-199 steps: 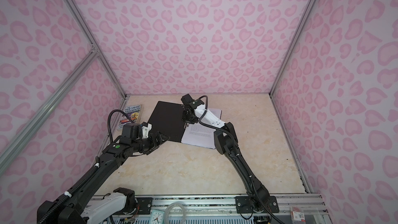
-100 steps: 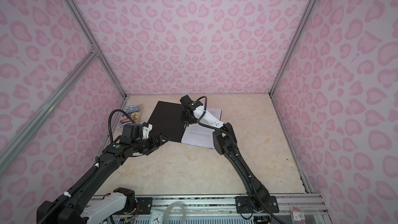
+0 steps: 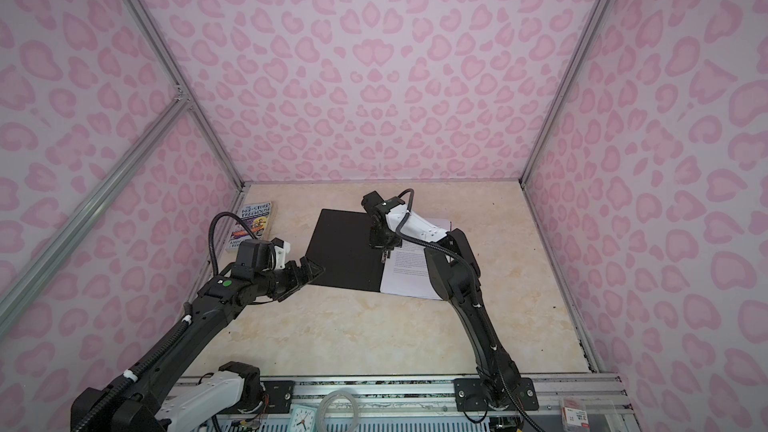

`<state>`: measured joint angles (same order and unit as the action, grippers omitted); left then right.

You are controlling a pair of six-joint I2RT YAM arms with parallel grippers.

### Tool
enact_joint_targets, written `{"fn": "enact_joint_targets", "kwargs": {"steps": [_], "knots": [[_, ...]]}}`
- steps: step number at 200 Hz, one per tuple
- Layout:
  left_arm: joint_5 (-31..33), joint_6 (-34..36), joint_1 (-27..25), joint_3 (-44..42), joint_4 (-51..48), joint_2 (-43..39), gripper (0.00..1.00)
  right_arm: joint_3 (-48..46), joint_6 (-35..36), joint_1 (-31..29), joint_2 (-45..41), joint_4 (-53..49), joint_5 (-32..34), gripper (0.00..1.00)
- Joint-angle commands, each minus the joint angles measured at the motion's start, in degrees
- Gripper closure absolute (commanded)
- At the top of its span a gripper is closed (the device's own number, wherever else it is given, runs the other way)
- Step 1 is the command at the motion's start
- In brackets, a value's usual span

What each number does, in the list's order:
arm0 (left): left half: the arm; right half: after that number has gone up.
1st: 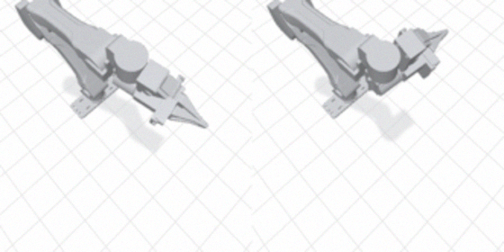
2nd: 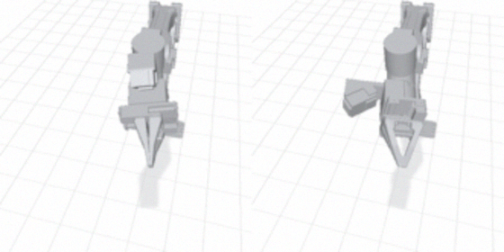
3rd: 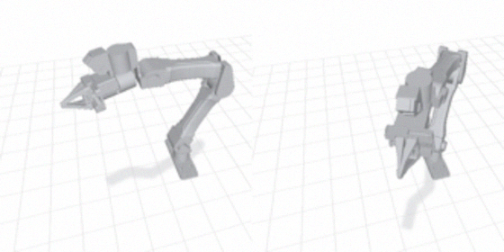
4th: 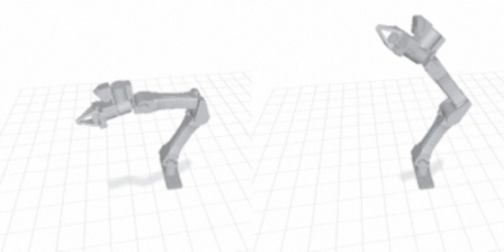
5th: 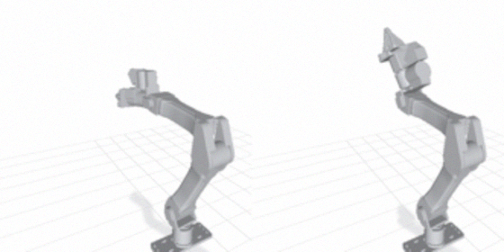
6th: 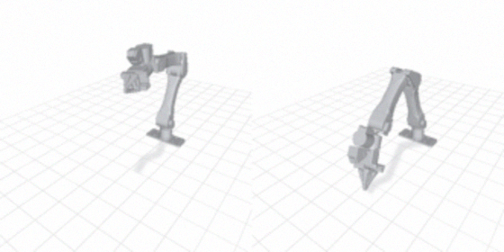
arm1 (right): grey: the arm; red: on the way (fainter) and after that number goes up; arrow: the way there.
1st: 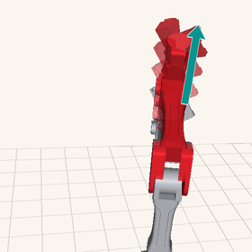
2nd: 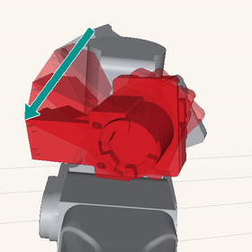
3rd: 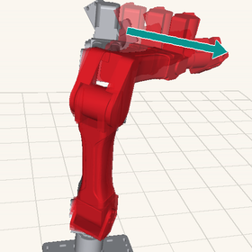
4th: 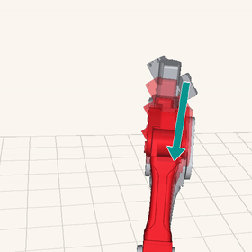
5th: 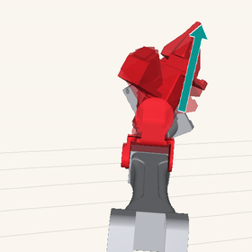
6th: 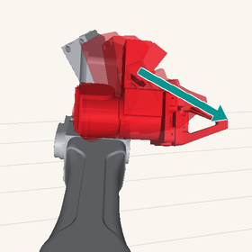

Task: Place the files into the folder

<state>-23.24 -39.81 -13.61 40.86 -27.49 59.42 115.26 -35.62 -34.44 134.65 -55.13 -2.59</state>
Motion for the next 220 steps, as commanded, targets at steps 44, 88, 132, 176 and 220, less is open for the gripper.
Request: {"fn": "enact_joint_targets", "kwargs": {"steps": [44, 88, 132, 176, 220], "knots": [[1.17, 0.61, -0.01, -0.04, -0.29, 1.29, 0.03, 2.06, -0.23, 0.60, 3.22, 0.35, 0.17, 0.85], [1.28, 0.71, 0.04, -0.42, -0.22, 1.75, 0.03, 2.43, -1.47, 0.60, 2.88, 2.14, -1.45, 0.80], [1.71, 1.05, 0.07, -0.34, -0.46, 1.74, 0.03, 4.04, -2.48, 0.21, 4.77, 0.03, -1.00, 0.86], [1.89, 1.23, 0.03, -0.22, -0.62, 2.81, 0.03, 3.99, -4.82, -0.97, 4.48, -1.11, 0.48, 0.85], [1.71, 1.41, 0.03, -0.26, -0.55, 3.07, 0.03, 2.49, -7.42, -1.86, 4.22, -0.88, 0.99, 0.85]]}}
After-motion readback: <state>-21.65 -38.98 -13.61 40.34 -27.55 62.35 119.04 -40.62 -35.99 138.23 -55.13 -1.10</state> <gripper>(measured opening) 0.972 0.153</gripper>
